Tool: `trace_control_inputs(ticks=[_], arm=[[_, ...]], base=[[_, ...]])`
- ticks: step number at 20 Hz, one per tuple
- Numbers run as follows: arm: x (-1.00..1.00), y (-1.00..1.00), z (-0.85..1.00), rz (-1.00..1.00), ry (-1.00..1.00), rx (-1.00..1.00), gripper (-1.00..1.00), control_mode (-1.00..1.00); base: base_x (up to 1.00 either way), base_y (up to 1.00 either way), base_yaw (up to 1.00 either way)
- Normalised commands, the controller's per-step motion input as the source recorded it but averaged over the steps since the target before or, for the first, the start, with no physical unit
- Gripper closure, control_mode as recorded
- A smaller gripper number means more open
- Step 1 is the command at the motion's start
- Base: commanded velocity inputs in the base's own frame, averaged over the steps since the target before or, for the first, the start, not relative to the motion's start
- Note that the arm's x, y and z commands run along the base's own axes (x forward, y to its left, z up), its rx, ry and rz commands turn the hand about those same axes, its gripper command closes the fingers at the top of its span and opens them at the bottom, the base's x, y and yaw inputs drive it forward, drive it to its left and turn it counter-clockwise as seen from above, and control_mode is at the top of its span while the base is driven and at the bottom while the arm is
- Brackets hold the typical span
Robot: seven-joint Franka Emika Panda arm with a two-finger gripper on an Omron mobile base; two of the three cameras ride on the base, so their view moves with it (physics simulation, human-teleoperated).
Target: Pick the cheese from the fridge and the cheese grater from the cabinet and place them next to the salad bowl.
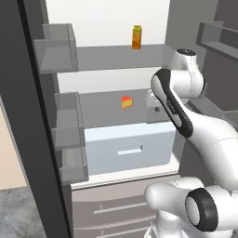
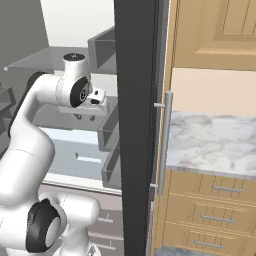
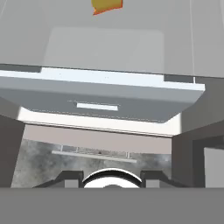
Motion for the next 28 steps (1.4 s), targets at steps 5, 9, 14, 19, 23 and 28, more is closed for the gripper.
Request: trace_control_inputs(ticks=[5,9,14,19,23,28], arm=[[-0.11,0.04,0.00,0.00,-0.10,-0.03,-1.00,-1.00],[-0.15,0.34,-0.07,0.00,-0.40,-0.13,-1.00,-1.00],[-0.01,0.39,-0.08,0.00,-0.39,-0.04,-1.00,-1.00],[0.15,0.34,-0.07,-0.03,-0.17,0.01,-1.00,-1.00],[0.32,0.33,-0.03,-0.03,-0.12,0.02,-1.00,-1.00],[0.41,0.20,0.00,-0.03,-0.01,0.03,-1.00,-1.00]], base=[[0.00,0.00,0.00],[0.00,0.00,0.00],[0.00,0.00,0.00],[0.00,0.00,0.00],[0.00,0.00,0.00],[0.00,0.00,0.00]])
